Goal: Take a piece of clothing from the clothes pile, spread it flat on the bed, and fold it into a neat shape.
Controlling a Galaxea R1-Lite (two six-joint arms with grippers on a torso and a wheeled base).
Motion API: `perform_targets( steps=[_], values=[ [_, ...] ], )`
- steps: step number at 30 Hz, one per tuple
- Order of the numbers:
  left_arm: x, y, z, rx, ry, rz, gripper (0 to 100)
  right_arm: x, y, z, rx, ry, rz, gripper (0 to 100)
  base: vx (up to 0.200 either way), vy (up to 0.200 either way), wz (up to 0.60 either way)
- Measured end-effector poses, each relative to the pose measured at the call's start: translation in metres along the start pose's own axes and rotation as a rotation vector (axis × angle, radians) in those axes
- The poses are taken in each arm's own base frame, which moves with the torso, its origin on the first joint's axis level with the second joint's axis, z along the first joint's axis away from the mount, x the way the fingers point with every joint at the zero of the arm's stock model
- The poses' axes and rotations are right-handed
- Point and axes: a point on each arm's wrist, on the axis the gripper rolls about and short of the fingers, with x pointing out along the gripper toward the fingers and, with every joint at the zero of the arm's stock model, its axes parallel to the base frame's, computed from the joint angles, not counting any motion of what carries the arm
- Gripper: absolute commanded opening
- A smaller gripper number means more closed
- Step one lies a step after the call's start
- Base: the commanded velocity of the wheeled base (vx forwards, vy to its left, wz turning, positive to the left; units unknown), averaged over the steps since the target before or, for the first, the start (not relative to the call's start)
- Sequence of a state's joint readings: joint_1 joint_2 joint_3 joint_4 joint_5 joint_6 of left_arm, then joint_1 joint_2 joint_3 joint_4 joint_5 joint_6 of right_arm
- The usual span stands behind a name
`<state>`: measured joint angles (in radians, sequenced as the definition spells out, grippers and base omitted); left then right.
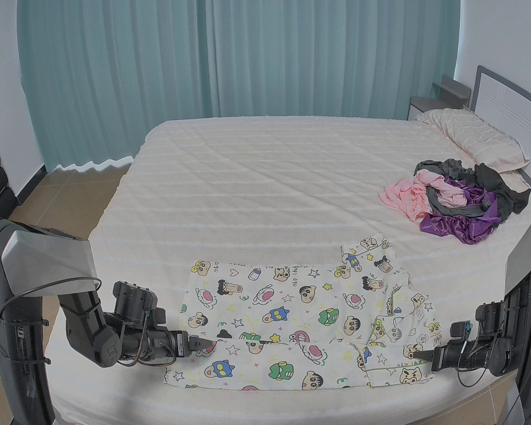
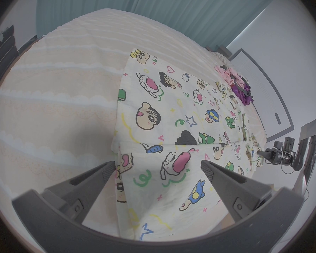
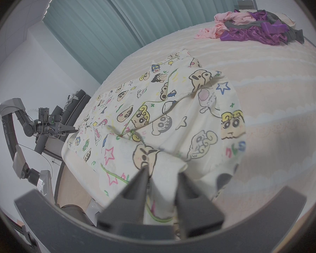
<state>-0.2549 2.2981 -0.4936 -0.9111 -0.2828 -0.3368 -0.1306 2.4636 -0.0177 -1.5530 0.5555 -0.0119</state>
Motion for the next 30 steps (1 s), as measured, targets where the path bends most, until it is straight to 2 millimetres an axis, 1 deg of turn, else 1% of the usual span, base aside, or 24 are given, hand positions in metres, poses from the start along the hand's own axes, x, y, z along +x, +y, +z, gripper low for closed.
perform_targets(
  steps=[4,7,15,23,24,30],
  values=[
    [0.003,-0.002,0.001,0.014,-0.042,0.049,100,-0.001,0.000,0.001,0.004,-0.006,-0.003,0,0.000,0.000,0.00],
    [0.006,-0.004,0.001,0.029,-0.083,0.046,100,-0.004,0.000,0.004,0.015,-0.025,-0.006,0,0.000,0.000,0.00],
    [0.009,-0.003,-0.005,0.028,-0.068,0.055,100,-0.006,0.000,0.019,0.021,-0.096,-0.032,0,0.000,0.000,0.00],
    [0.010,-0.002,-0.007,0.028,-0.061,0.057,100,0.000,-0.002,0.027,-0.003,-0.128,-0.048,0,0.000,0.000,0.00],
    [0.010,-0.003,-0.007,0.027,-0.060,0.057,100,0.001,-0.002,0.027,-0.004,-0.126,-0.048,100,0.000,0.000,0.00],
    [0.010,-0.003,-0.007,0.014,-0.063,0.050,100,0.007,-0.001,0.025,-0.003,-0.110,-0.060,100,0.000,0.000,0.00]
  ],
)
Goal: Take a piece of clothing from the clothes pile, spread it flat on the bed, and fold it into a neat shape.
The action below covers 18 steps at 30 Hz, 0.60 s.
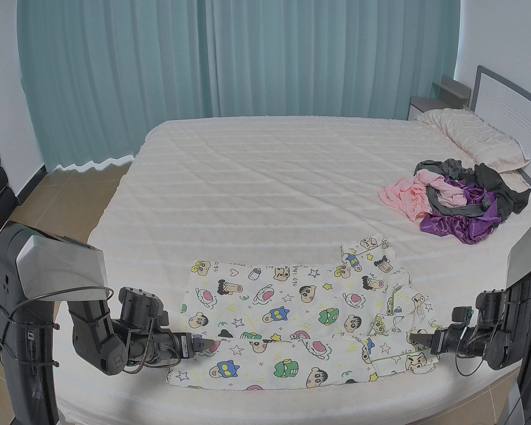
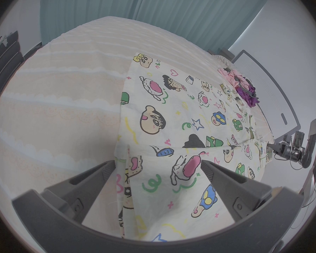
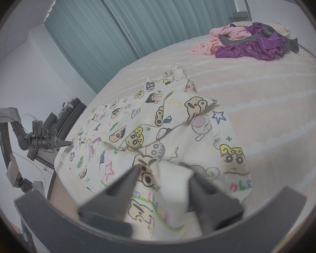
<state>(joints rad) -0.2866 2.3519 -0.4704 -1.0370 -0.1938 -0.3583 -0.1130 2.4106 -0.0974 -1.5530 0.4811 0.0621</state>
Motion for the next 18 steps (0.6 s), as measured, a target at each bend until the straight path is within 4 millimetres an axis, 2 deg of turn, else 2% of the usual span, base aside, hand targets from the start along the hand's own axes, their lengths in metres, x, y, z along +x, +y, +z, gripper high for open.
perform_targets(
  steps=[8,13,18],
  values=[
    [-0.008,0.001,0.007,-0.091,-0.062,-0.014,100,0.000,0.000,0.005,0.108,-0.036,-0.122,100,0.000,0.000,0.00],
    [-0.022,0.004,0.018,-0.162,-0.128,-0.026,100,-0.005,0.009,0.015,0.183,-0.089,-0.120,100,0.000,0.000,0.00],
    [-0.029,0.006,0.024,-0.209,-0.163,-0.026,100,-0.010,0.020,0.023,0.172,-0.124,-0.098,100,0.000,0.000,0.00]
  ],
)
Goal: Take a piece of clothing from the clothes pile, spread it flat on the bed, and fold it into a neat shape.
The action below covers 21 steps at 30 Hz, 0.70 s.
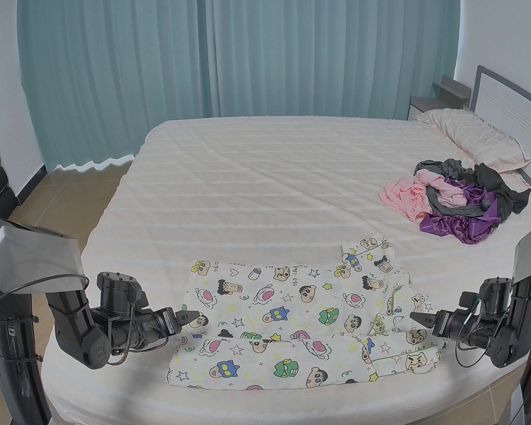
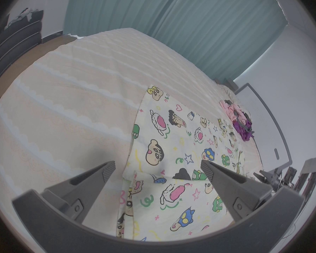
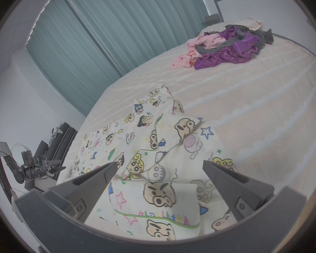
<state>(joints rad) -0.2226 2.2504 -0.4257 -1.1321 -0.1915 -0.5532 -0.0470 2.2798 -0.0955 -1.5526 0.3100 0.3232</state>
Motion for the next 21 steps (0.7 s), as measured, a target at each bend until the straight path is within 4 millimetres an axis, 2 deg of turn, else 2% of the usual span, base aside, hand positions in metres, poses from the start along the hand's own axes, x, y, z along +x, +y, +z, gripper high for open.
perform_targets(
  steps=[9,21],
  values=[
    [-0.0008,-0.0033,0.0043,-0.010,-0.023,-0.005,100,-0.0045,0.0094,0.0029,-0.022,-0.016,0.025,100,0.000,0.000,0.00],
    [-0.0010,-0.0052,0.0040,-0.009,-0.023,-0.010,100,-0.0062,0.0116,0.0050,-0.027,-0.026,0.033,100,0.000,0.000,0.00]
  ],
)
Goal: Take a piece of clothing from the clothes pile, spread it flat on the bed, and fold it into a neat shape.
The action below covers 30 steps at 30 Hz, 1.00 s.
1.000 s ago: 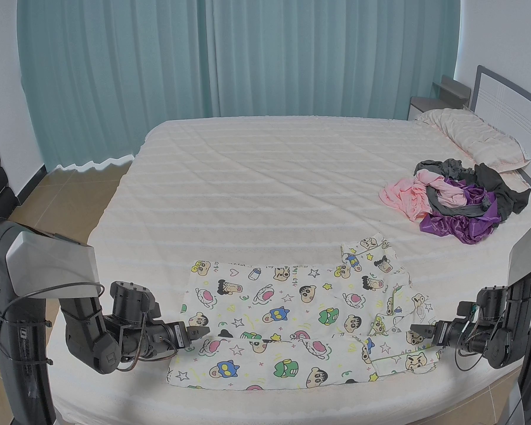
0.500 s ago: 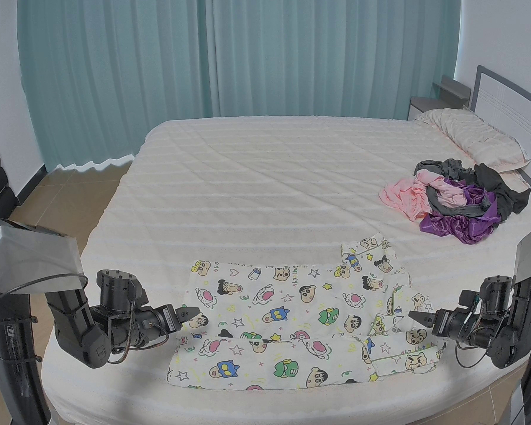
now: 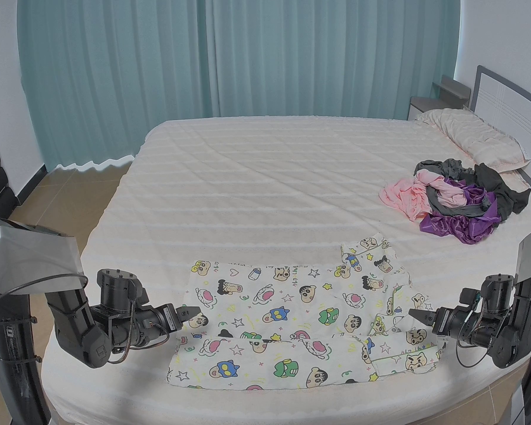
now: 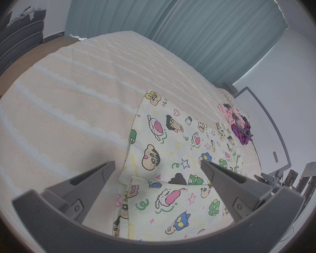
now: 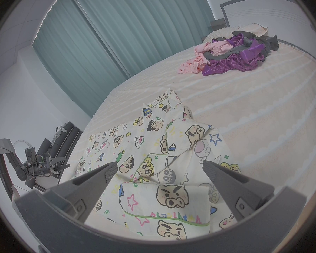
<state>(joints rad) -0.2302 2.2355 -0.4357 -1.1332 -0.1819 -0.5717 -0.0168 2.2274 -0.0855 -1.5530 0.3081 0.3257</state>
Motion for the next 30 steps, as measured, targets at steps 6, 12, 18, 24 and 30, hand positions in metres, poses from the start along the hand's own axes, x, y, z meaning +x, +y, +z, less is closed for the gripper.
perform_targets(
  steps=[6,12,18,24,30],
  values=[
    [0.0001,-0.0002,0.0004,-0.002,-0.001,-0.001,100,0.0001,0.0000,0.0002,0.001,-0.001,0.000,100,0.000,-0.167,0.00],
    [0.0002,-0.0001,0.0013,-0.001,-0.005,0.000,100,0.0001,0.0001,0.0000,0.000,0.000,0.000,100,0.000,-0.200,0.00],
    [0.0006,-0.0007,0.0015,0.001,-0.008,0.000,100,0.0001,0.0000,-0.0001,0.000,0.000,0.000,100,0.000,-0.033,0.00],
    [0.0012,-0.0011,0.0028,0.002,-0.019,0.008,100,-0.0003,0.0002,-0.0001,-0.001,0.001,0.000,100,0.000,0.000,0.00],
    [0.0043,-0.0023,0.0101,-0.008,-0.065,0.028,100,-0.0006,0.0012,-0.0003,-0.003,0.001,0.003,100,0.000,0.000,0.00]
  ],
)
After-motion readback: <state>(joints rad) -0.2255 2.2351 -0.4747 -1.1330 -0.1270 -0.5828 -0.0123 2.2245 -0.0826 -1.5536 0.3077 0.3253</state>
